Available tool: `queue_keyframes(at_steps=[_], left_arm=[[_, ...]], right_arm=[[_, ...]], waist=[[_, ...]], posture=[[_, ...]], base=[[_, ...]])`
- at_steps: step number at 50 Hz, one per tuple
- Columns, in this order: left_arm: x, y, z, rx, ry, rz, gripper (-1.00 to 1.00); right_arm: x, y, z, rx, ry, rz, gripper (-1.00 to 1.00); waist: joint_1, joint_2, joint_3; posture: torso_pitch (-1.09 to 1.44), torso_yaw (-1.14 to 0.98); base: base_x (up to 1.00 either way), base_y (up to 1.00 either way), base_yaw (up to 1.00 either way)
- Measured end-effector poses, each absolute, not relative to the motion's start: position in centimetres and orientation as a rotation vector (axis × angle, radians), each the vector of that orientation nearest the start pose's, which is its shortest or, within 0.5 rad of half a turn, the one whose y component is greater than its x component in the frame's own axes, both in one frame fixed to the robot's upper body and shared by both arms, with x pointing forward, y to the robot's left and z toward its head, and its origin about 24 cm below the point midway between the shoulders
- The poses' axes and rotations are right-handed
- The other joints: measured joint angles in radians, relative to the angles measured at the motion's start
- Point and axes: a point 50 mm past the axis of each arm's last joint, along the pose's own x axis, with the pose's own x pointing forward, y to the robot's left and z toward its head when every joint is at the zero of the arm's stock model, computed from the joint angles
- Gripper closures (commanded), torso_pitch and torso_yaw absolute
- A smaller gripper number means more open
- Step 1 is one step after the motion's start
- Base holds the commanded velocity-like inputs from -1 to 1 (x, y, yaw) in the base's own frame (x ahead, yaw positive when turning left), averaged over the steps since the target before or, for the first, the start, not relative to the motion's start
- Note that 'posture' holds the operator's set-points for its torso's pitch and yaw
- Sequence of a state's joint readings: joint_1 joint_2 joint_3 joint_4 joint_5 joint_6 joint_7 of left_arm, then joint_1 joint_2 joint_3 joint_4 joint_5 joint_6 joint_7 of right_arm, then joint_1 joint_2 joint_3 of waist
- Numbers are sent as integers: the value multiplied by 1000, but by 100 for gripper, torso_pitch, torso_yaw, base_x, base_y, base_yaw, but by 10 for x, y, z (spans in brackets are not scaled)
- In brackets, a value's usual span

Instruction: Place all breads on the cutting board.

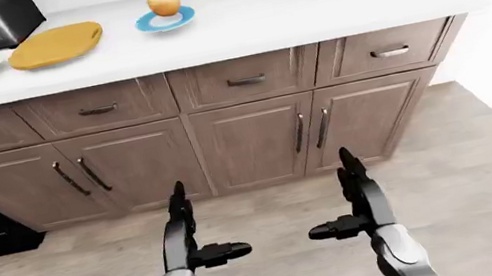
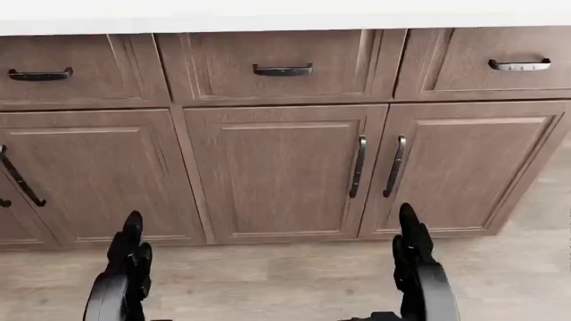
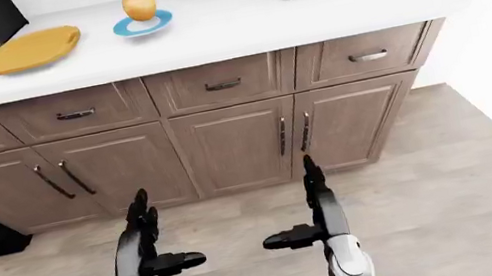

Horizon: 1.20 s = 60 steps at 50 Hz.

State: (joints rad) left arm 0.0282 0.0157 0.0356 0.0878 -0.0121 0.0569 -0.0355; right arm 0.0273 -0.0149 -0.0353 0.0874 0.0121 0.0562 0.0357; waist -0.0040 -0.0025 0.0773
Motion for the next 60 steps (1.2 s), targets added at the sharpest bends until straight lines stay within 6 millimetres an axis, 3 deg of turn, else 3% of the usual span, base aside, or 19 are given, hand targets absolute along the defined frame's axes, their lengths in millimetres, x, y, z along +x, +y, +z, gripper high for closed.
queue_keyframes(at_steps=[3, 5, 8, 12, 18, 22, 25, 27, 31, 33, 37, 38, 39, 43, 48, 52, 53, 56, 60], left_arm=[[250, 160, 34, 16, 57, 11, -100], [252, 158, 41, 27, 16, 11, -100], [253, 159, 41, 41, 25, 15, -100], [257, 159, 56, 49, 23, 16, -100], [264, 159, 108, 53, -74, 9, -100], [264, 156, 127, 56, -101, -7, -100], [262, 147, 138, 53, -105, -52, -100], [260, 149, 144, 57, -115, -49, -100], [260, 165, 142, 77, -78, 26, -100], [260, 167, 147, 84, -78, 39, -100], [256, 166, 165, 89, -143, 37, -100], [255, 162, 164, 80, -142, 19, -100], [254, 159, 161, 74, -121, -3, -100], [255, 157, 161, 73, -93, -31, -100], [252, 155, 174, 84, -165, -31, -100], [254, 155, 176, 96, -164, -31, -100], [254, 158, 172, 101, -144, -17, -100], [257, 162, 161, 102, -80, 11, -100], [256, 159, 168, 106, -112, 0, -100]], right_arm=[[252, -162, 33, 5, 68, -4, -100], [254, -162, 41, 9, 34, -1, -100], [255, -162, 36, 12, 51, 3, -100], [255, -162, 37, 18, 88, -2, -100], [263, -159, 91, -4, -34, 13, -100], [266, -160, 118, 23, -96, 29, -100], [265, -171, 126, 32, -91, -16, -100], [267, -168, 129, 36, -85, -10, -100], [269, -150, 131, 61, -57, 71, -100], [270, -149, 133, 59, -58, 80, -100], [268, -151, 152, 53, -136, 75, -100], [268, -154, 154, 47, -145, 59, -100], [267, -158, 152, 45, -138, 40, -100], [268, -160, 151, 43, -116, 18, -100], [267, -158, 160, 44, -153, 36, -100], [268, -158, 168, 52, -179, 37, -100], [268, -155, 165, 60, -166, 49, -100], [270, -154, 156, 59, -112, 67, -100], [268, -158, 166, 52, -157, 51, -100]], waist=[[7, -3, -58], [9, -10, -40], [7, -9, -57], [7, -5, -53], [8, -2, -69], [4, -3, -79], [5, 20, -64], [8, 52, -63], [51, 47, -56], [60, 29, -59], [7, -90, 8], [-10, -82, 27], [-14, -66, 25], [-33, -29, -28], [-68, 27, -46], [-68, 112, -28], [-65, 104, -13], [-47, 85, -27], [-21, 50, -37]], posture=[[0, 0], [0, 0], [0, 0], [0, 0], [0, 0], [0, 0], [0, 0], [0, 0], [0, 0], [0, 0], [0, 0], [0, 0], [0, 0], [0, 0], [0, 0], [0, 0], [0, 0], [0, 0], [0, 0]], base=[[0, 0, 0], [0, 0, 0], [0, 0, 0], [0, 0, 0], [0, 0, 0], [0, 12, 25], [0, 0, 100], [0, 0, 100], [0, 0, 100], [0, 46, 50], [48, 75, 0], [75, 73, 0], [75, 73, 0], [75, 72, 0], [76, 62, 0], [79, 16, 0], [81, 0, 0], [83, 0, 0], [83, 0, 0]])
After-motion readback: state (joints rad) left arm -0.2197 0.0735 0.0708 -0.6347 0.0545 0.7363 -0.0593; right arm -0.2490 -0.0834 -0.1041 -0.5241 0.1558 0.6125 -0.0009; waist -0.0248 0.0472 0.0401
